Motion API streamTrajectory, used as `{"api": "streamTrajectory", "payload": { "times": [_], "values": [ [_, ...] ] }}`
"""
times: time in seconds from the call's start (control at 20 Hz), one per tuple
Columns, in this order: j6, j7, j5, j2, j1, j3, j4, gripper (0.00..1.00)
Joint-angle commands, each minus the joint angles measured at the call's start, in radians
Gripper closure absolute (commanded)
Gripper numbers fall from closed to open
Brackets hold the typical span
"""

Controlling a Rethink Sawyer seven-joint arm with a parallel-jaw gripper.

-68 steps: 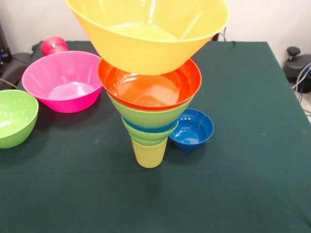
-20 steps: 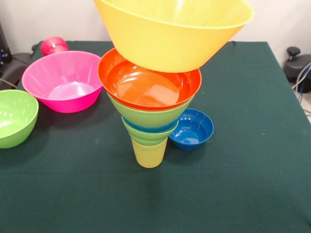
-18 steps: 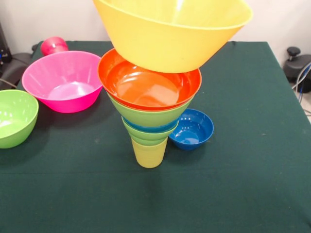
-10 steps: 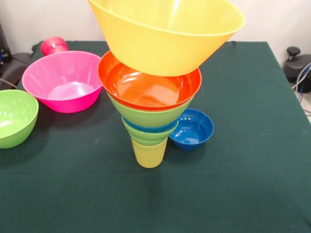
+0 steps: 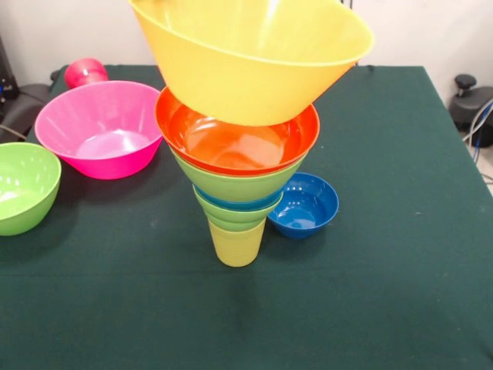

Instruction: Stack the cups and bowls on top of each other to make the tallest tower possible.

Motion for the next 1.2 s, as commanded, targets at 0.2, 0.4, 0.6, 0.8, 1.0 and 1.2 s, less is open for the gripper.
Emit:
{"api": "streamTrajectory", "payload": {
  "times": [0.2, 0.4, 0.6, 0.8, 1.0, 1.2],
  "values": [
    [-0.054, -0.072, -0.069, 0.055, -0.013, 0.022, 0.076, 1.0],
    [-0.056, -0.076, -0.067, 0.06, -0.032, 0.04, 0.083, 1.0],
    [-0.065, -0.079, -0.073, 0.07, -0.046, 0.052, 0.089, 1.0],
    [-0.08, -0.071, -0.081, 0.076, -0.042, 0.047, 0.086, 1.0],
    [-0.093, -0.055, -0.086, 0.078, -0.018, 0.02, 0.078, 1.0],
    [-0.098, -0.047, -0.078, 0.078, -0.013, 0.019, 0.079, 1.0]
  ]
}}
